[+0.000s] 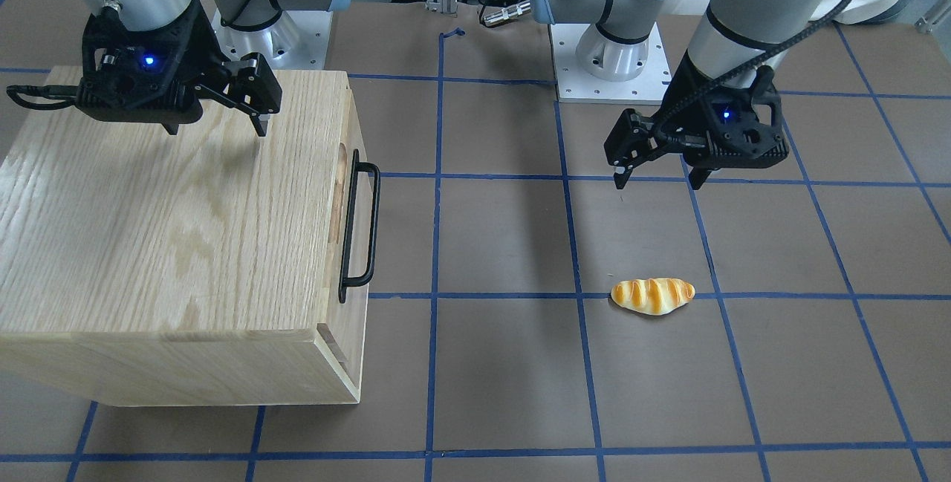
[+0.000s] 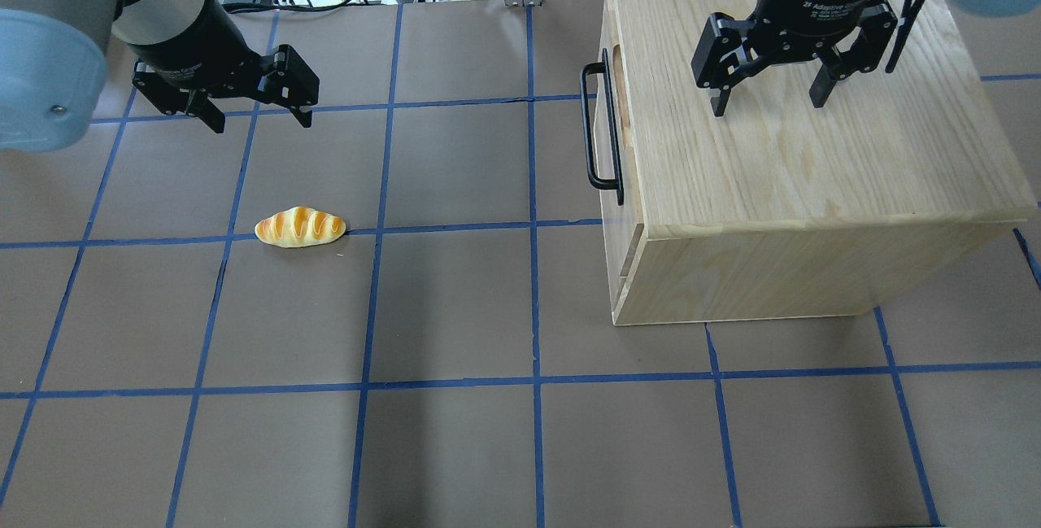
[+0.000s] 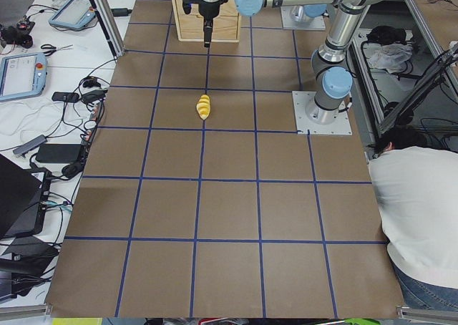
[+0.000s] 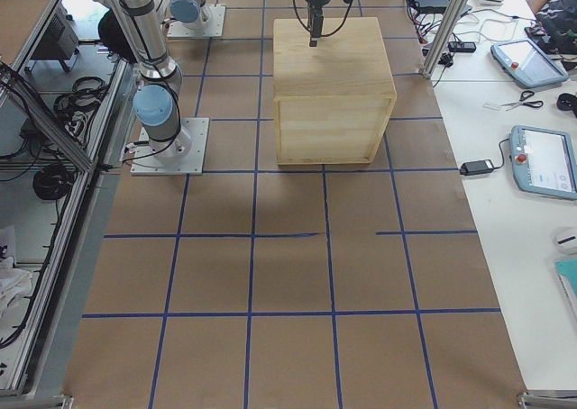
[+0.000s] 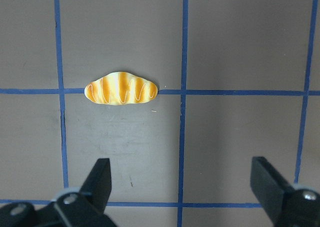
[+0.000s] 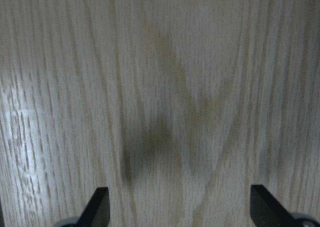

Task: Open upper drawer
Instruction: 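Move the left gripper toward the black handle on the wooden cabinet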

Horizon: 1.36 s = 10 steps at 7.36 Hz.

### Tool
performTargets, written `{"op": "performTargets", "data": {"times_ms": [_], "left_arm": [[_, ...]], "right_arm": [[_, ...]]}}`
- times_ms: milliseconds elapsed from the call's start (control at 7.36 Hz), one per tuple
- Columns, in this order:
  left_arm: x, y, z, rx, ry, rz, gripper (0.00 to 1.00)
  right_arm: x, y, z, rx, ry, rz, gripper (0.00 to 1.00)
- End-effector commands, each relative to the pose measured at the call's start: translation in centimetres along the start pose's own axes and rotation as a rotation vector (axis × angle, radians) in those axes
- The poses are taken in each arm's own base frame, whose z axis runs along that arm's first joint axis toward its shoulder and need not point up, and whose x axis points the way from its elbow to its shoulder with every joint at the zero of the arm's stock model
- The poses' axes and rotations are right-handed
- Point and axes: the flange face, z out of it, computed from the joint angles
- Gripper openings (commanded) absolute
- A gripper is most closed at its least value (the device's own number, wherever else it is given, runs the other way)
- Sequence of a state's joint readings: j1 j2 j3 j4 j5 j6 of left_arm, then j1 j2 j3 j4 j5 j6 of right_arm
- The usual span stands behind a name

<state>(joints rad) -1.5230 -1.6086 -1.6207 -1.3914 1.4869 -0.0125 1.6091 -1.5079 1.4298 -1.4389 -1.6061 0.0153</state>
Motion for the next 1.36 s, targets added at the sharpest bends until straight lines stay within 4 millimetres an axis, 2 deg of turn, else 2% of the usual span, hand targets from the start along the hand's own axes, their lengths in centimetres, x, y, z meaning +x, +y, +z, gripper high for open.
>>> {"op": "performTargets", "data": {"times_ms": [0, 136, 272, 408, 544, 680, 816, 1087, 1223], "left_arm": [[2.6, -0.9, 1.1, 0.005, 0.148, -0.11, 1.0], [5.3, -0.4, 0.8, 0.009, 0.157, -0.154, 1.0], [8.0, 0.0, 1.4, 0.004, 0.166, -0.144, 1.0], [10.8, 0.6, 2.9, -0.031, 0.168, -0.191, 1.0], [14.0, 1.6, 4.0, -0.042, 0.163, -0.161, 1.0], [16.4, 1.9, 5.1, -0.024, 0.167, -0.177, 1.0], [18.0, 1.9, 5.5, 0.011, 0.151, -0.191, 1.0], [21.5, 1.9, 4.7, 0.013, 0.178, -0.279, 1.0], [23.3, 1.8, 5.9, 0.005, 0.191, -0.337, 1.0]], "right_arm": [[0.0, 0.0, 0.1, -0.001, 0.0, 0.0, 1.0], [0.0, 0.0, 0.1, -0.001, 0.0, 0.0, 1.0], [0.0, 0.0, 0.0, 0.0, 0.0, 0.0, 1.0], [0.0, 0.0, 0.0, 0.0, 0.0, 0.0, 1.0], [0.0, 0.0, 0.0, 0.0, 0.0, 0.0, 1.0], [0.0, 0.0, 0.0, 0.0, 0.0, 0.0, 1.0], [0.0, 0.0, 0.0, 0.0, 0.0, 0.0, 1.0], [0.0, 0.0, 0.0, 0.0, 0.0, 0.0, 1.0], [0.0, 0.0, 0.0, 0.0, 0.0, 0.0, 1.0]]}}
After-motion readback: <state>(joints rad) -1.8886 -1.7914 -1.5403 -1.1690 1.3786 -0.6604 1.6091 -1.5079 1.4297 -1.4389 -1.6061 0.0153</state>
